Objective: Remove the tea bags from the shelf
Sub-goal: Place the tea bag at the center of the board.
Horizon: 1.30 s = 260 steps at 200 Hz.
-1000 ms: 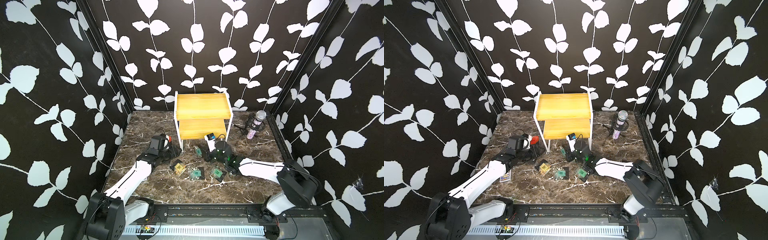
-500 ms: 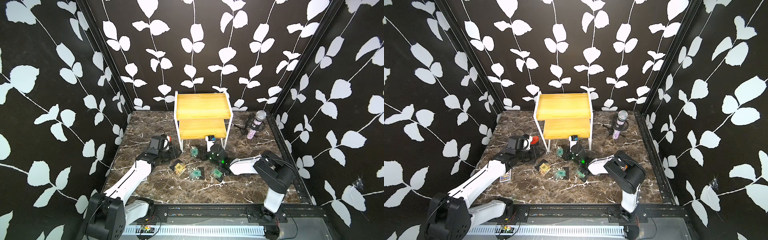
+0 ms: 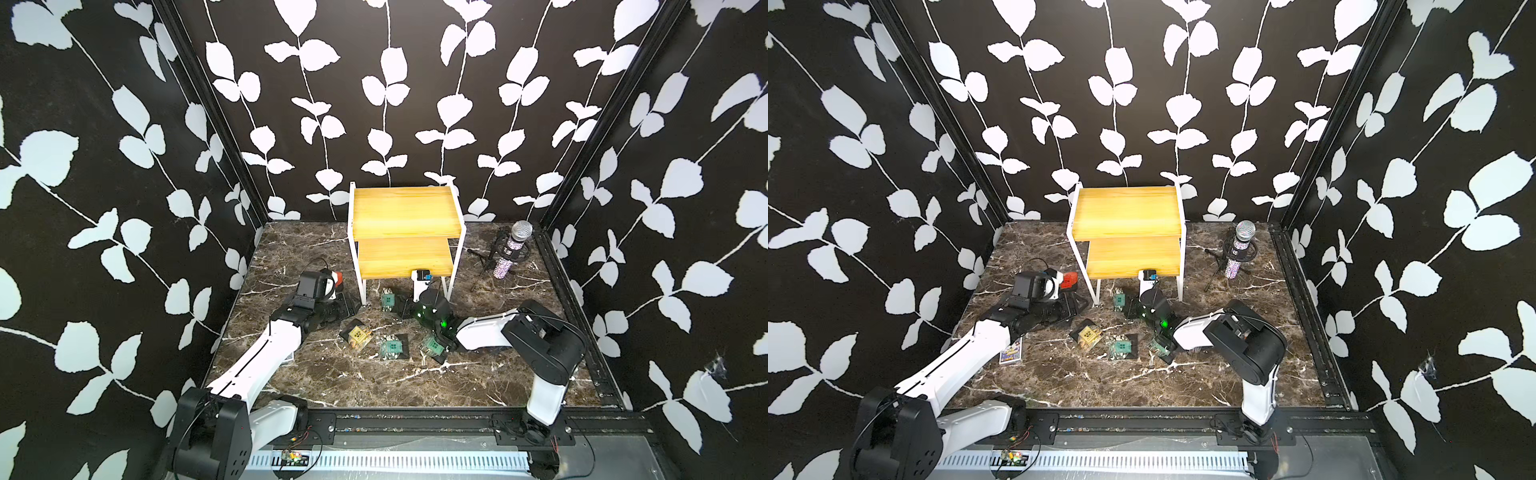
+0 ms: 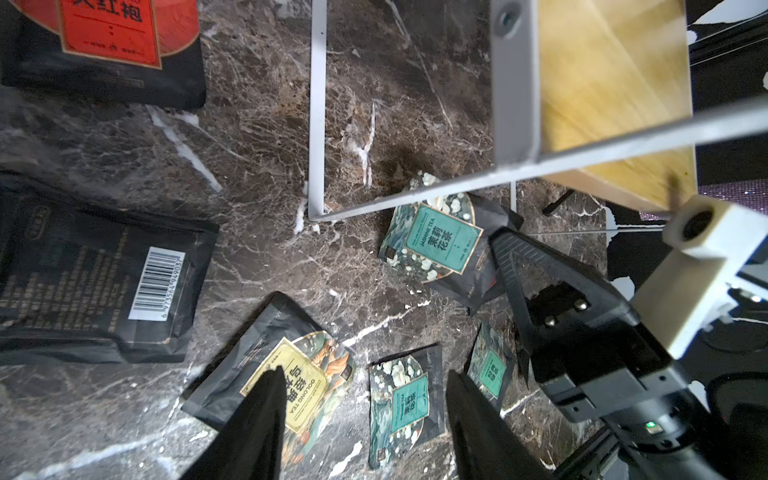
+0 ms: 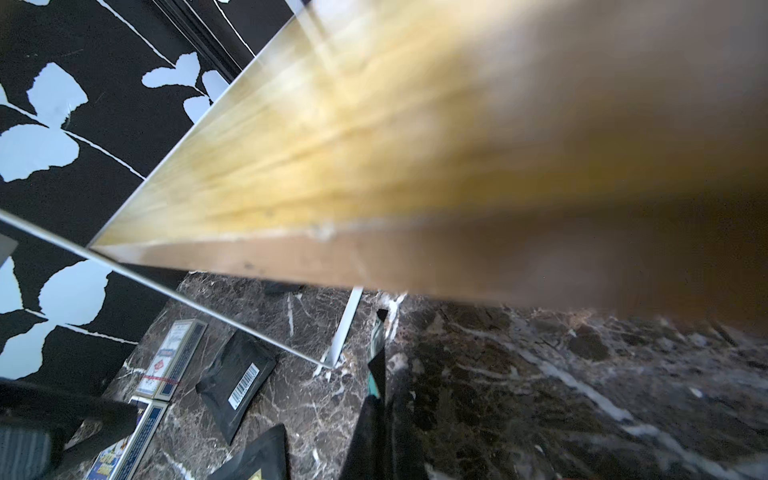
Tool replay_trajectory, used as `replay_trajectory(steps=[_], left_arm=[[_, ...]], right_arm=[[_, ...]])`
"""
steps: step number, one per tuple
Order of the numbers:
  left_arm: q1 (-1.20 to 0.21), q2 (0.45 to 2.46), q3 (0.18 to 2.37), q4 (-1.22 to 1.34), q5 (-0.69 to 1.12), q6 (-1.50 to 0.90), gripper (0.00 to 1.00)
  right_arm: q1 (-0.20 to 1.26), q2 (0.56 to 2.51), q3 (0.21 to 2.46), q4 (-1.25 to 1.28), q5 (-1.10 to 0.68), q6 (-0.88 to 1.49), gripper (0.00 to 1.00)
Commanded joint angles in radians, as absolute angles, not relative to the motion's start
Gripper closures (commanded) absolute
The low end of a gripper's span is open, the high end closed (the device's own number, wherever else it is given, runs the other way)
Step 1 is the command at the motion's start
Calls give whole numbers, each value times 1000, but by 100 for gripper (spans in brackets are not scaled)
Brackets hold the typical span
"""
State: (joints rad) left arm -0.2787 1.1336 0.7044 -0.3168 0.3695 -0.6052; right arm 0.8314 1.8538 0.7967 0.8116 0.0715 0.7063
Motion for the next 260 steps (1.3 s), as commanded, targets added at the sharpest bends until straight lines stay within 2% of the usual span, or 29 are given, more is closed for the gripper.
replay_trajectory(steps=[1, 43, 141, 196, 235, 249, 256, 260], left_arm=[[-273, 1099, 704, -341, 371, -594, 44], [-272, 1104, 703, -343, 372, -591, 43], [-267, 1084, 699, -343, 360, -592, 44], [-266, 996, 694, -415, 291, -562, 41], [-268, 919, 720, -514, 196, -526, 36], [-269, 886, 730, -539, 145, -509, 31], [-268, 876, 740, -558, 119, -501, 26], [-268, 871, 747, -565, 105, -494, 24]], right_arm=[[816, 1908, 813, 734, 64, 762, 89], [816, 1880, 801, 695, 89, 756, 60], [823, 1756, 783, 530, 58, 643, 51], [840, 1610, 763, 388, 83, 520, 42], [844, 1420, 731, 269, 129, 429, 34], [844, 1351, 722, 216, 159, 395, 28], [844, 1316, 718, 185, 182, 382, 21], [844, 1296, 716, 167, 201, 375, 4]])
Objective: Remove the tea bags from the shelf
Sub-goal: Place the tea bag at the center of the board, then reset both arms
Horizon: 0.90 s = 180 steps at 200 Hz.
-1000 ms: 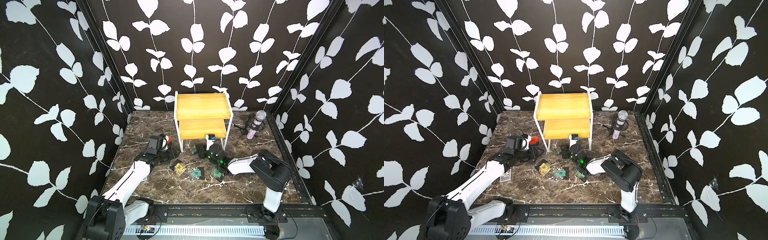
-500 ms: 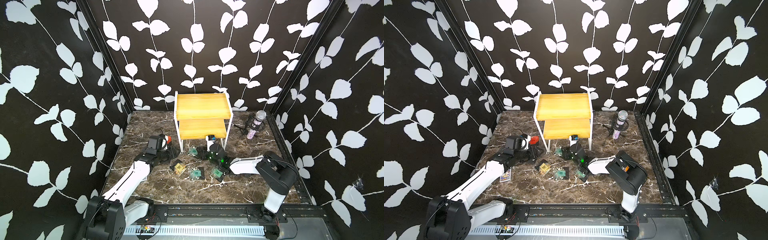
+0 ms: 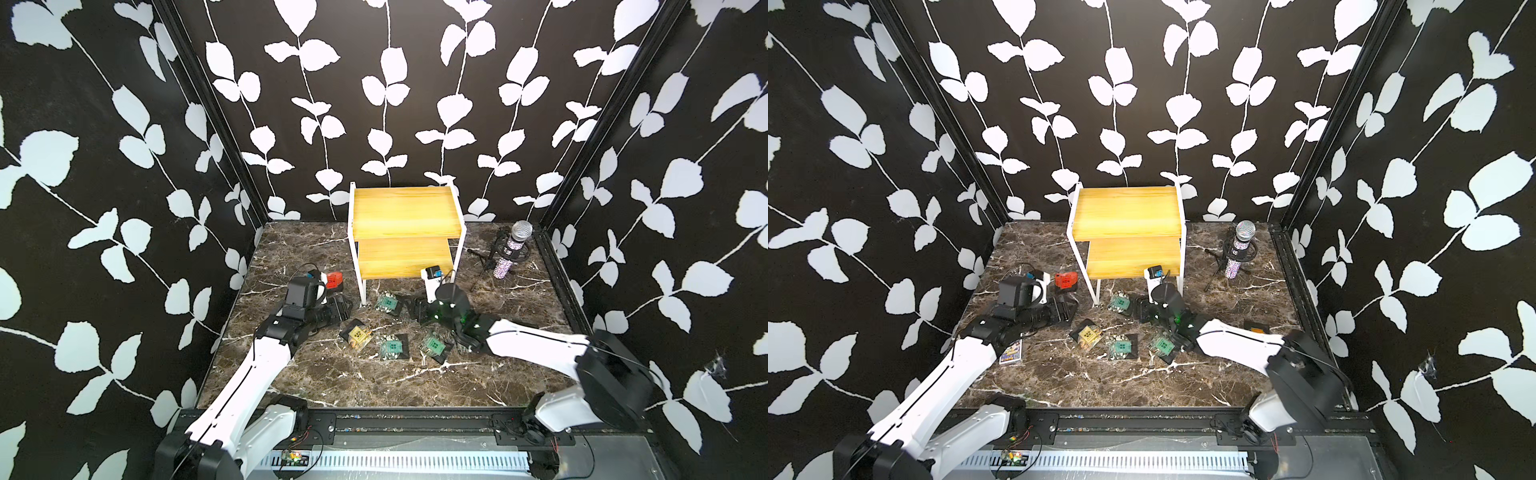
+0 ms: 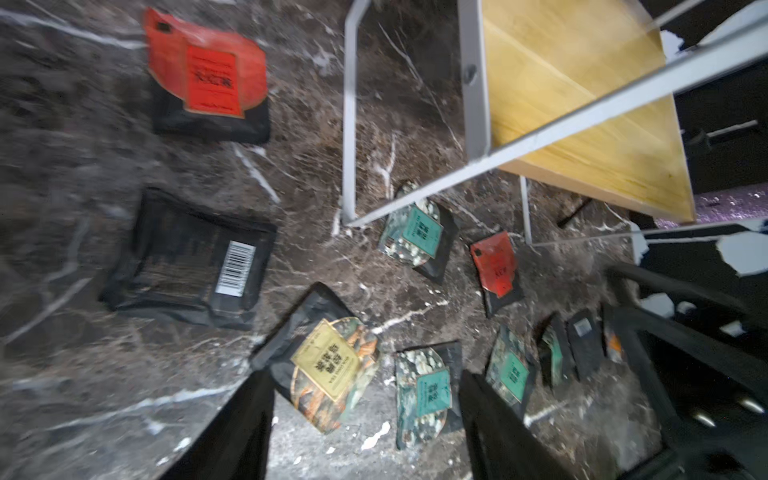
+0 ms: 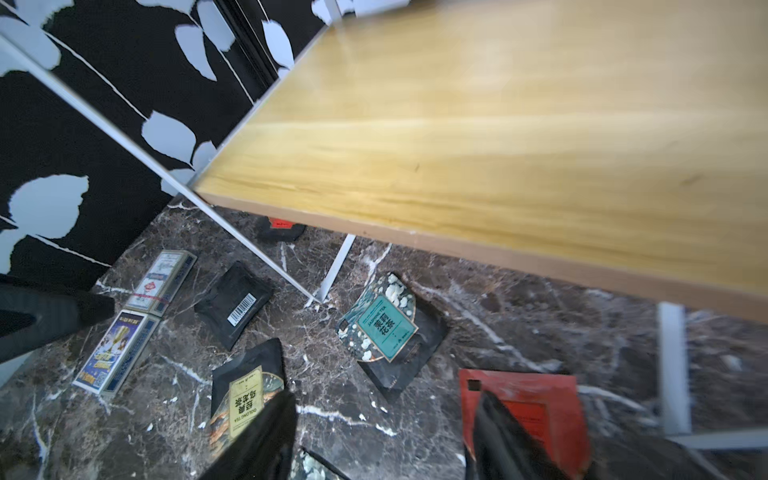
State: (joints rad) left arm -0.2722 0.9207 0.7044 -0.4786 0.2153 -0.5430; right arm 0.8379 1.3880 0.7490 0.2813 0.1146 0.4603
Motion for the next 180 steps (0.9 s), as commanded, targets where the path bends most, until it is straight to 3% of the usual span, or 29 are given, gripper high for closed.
replay_trajectory(steps=[1, 10, 17, 20, 109, 150, 180], left_arm=[[-268, 870, 749, -567, 101, -492, 24], [-268, 867, 764, -585, 75, -478, 20], [-268, 870, 779, -596, 56, -467, 3], [-268, 871, 783, -599, 50, -462, 1], [-268, 992, 892, -484, -84, -343, 1], [-268, 1047, 867, -390, -177, -265, 1], [-267, 1049, 771, -183, -251, -131, 1]], right_arm=[[843, 1291, 716, 163, 204, 373, 2], [842, 1245, 710, 136, 228, 352, 1], [841, 1210, 707, 112, 249, 337, 1], [839, 1196, 705, 101, 259, 333, 0], [538, 858, 681, -120, 360, 280, 0], [382, 895, 689, -113, 378, 266, 1], [345, 1015, 686, -15, 521, 248, 0]])
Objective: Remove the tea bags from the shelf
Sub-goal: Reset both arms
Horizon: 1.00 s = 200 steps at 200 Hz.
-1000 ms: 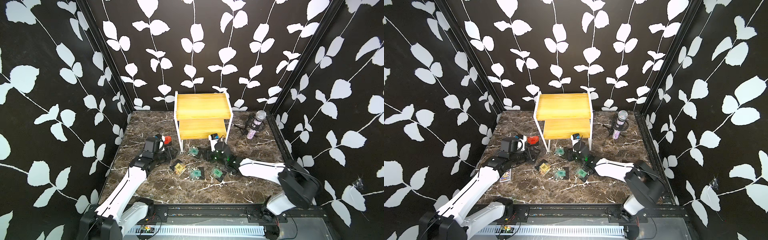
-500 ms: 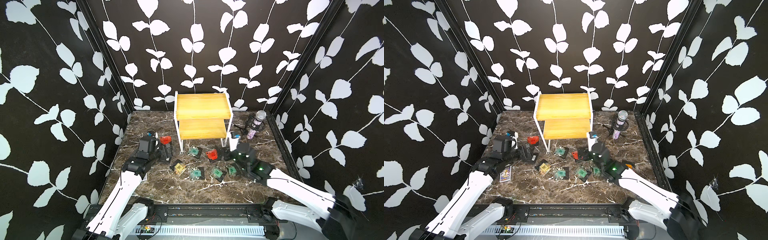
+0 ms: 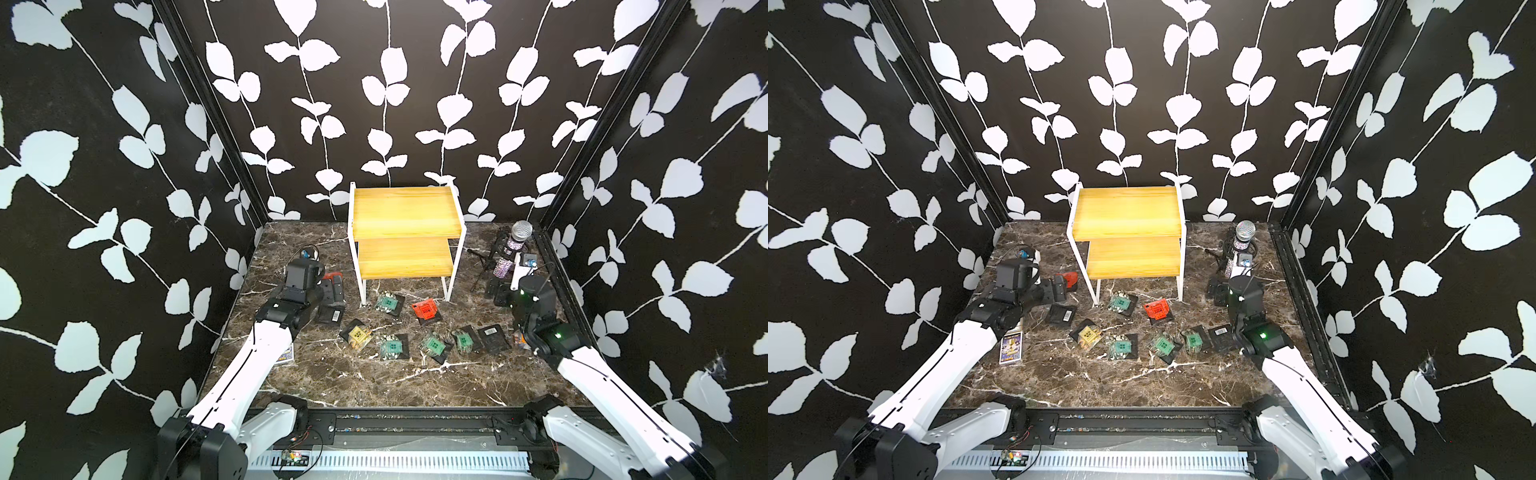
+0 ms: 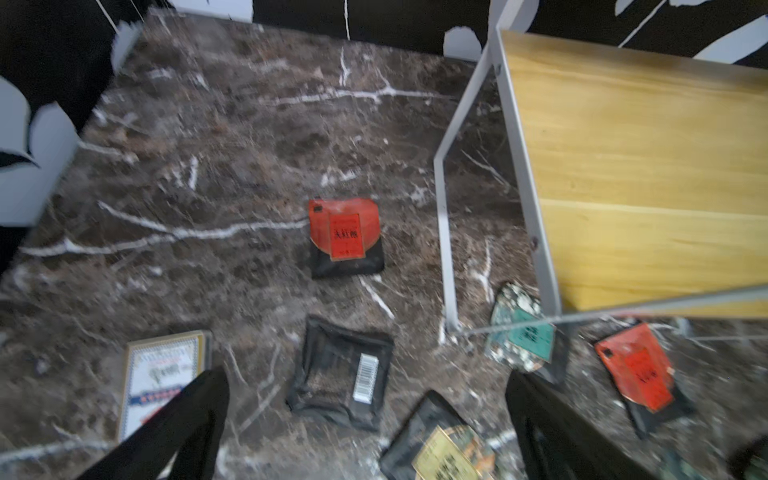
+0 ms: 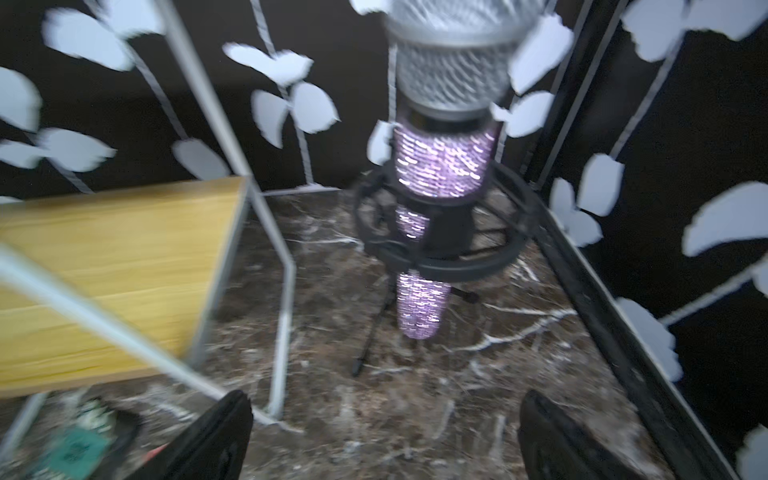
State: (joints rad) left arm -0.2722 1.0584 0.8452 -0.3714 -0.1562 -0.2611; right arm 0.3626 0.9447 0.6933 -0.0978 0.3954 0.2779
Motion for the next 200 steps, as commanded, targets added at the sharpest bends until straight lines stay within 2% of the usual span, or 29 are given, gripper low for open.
replay_trajectory(steps=[1, 27, 93, 129, 200], left_arm=[[-267, 1048, 769, -175, -255, -125, 1], [-253, 1078, 699, -20, -319, -19, 1], [-116, 1228, 630, 158, -273, 10, 1], [-88, 1315, 541, 372, -252, 37, 1], [-75, 1502, 412, 831, -174, 98, 1]], right_arm=[[345, 1018, 684, -9, 526, 245, 1], [324, 1086, 646, 121, 615, 204, 0], [283, 1234, 545, 349, 783, 61, 1], [230, 1275, 418, 579, 716, 78, 0], [202, 1395, 295, 958, 542, -52, 1]])
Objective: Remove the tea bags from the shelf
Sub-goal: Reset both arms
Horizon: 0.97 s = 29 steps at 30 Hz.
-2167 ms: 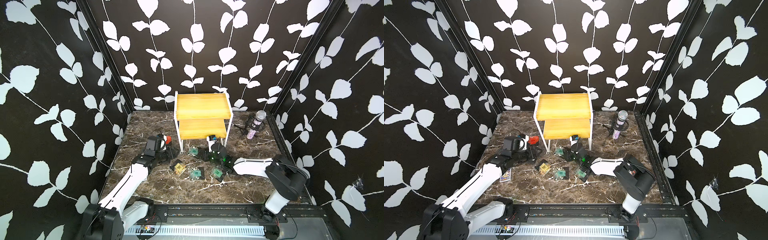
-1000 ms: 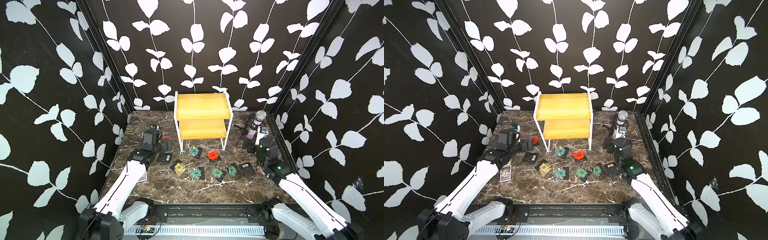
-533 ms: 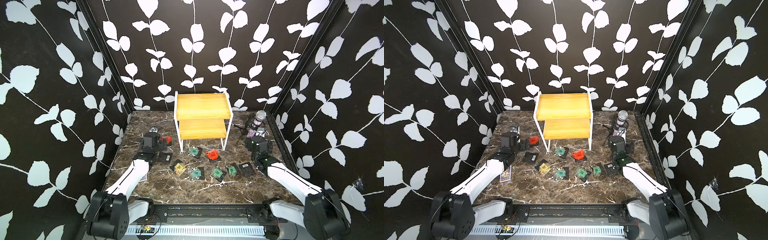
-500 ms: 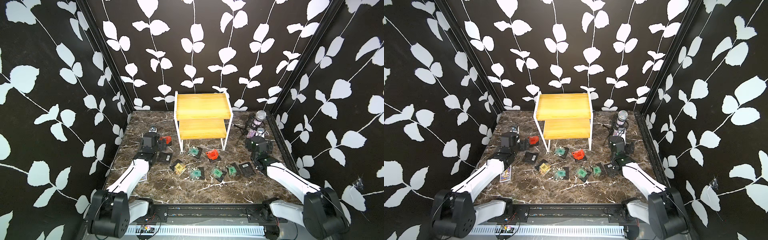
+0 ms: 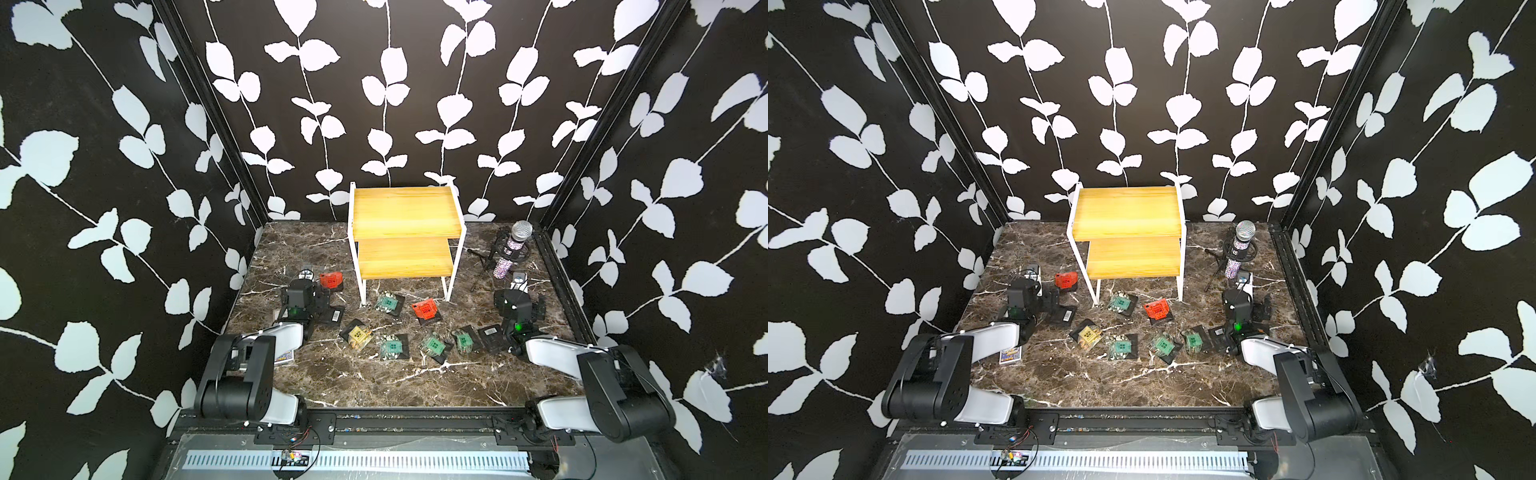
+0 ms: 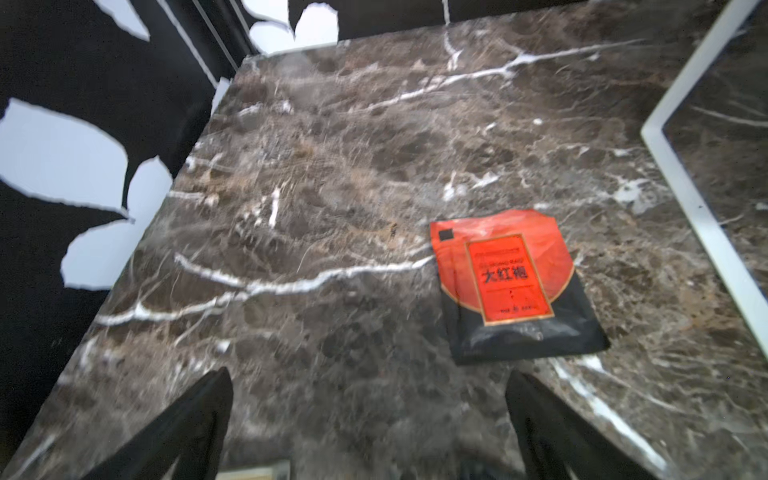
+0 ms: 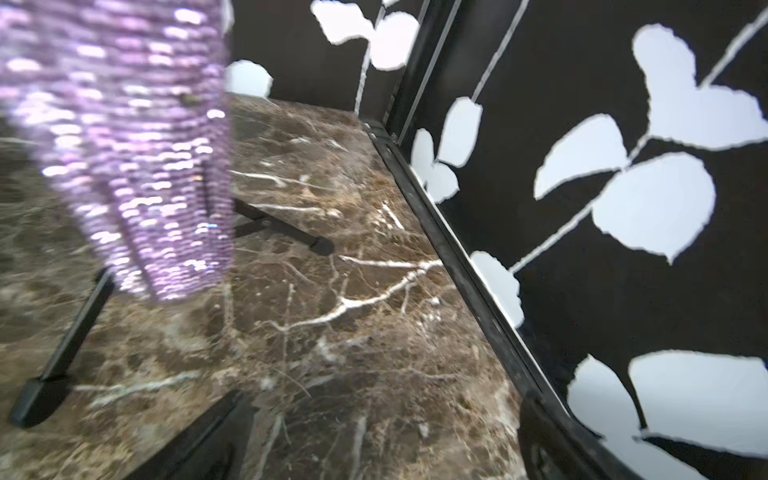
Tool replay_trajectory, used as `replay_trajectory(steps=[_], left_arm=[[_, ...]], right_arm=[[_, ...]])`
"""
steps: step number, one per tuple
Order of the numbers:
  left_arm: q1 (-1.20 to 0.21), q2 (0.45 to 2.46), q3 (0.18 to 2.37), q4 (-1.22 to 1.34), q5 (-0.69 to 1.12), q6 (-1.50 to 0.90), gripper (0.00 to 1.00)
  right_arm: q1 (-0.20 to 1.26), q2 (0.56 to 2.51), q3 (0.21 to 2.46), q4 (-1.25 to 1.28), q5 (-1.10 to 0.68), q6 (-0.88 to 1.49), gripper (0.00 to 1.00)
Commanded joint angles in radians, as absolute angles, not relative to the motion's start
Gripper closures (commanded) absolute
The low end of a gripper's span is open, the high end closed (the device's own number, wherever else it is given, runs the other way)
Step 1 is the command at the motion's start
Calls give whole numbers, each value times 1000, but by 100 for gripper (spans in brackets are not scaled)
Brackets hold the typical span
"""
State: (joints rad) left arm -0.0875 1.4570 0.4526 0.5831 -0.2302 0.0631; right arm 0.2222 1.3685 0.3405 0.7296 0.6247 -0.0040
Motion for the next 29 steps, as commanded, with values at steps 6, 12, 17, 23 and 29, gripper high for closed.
replay_trajectory(steps=[6, 12, 17, 23, 29], left_arm=[[-75, 1558, 401, 901, -172, 103, 1], [-75, 1562, 396, 915, -170, 107, 1], [-74, 1555, 406, 881, -166, 104, 1], [-72, 1557, 411, 875, -160, 102, 1], [-71, 1551, 401, 886, -159, 104, 1]], right_arm=[[183, 1496, 271, 1098, 466, -73, 1], [139, 1526, 333, 976, 394, -33, 1], [129, 1532, 345, 967, 381, -29, 1], [127, 1536, 350, 968, 380, -30, 1], [127, 1533, 345, 972, 380, -30, 1]])
